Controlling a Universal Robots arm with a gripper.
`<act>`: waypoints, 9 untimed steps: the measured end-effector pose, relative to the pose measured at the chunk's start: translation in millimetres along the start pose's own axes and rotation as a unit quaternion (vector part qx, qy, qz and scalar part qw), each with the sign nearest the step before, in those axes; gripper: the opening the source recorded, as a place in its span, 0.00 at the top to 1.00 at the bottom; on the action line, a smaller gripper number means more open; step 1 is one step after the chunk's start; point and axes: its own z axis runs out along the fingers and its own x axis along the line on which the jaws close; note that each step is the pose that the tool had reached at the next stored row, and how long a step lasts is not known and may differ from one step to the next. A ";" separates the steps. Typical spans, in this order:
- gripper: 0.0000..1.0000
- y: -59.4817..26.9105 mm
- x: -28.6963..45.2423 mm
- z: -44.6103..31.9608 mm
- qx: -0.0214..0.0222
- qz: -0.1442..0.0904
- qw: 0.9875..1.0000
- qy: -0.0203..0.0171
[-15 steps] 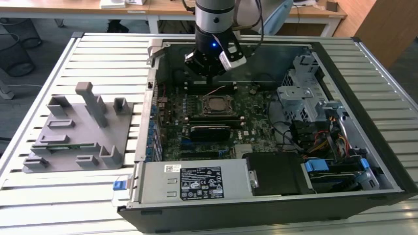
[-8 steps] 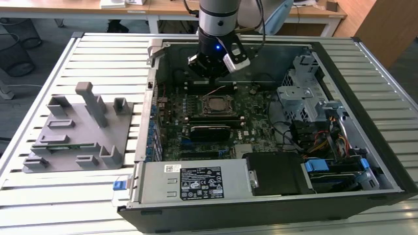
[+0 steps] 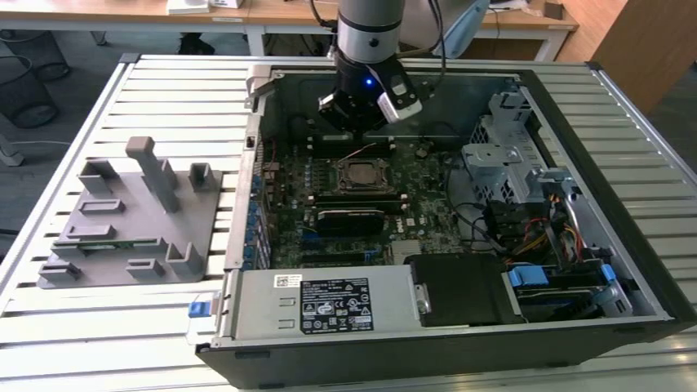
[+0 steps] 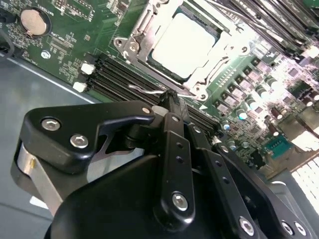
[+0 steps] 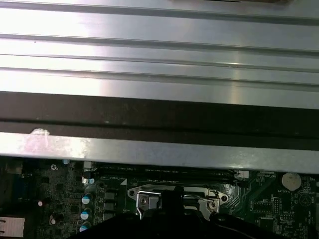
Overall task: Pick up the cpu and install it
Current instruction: 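Install the first cpu locking lever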
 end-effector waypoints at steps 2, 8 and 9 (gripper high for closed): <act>0.89 -0.1 -1.1 0.5 0.000 0.000 1.000 0.000; 0.89 1.9 -3.8 2.5 0.000 0.000 1.000 0.000; 0.89 2.4 -4.0 2.9 0.000 0.000 1.000 0.000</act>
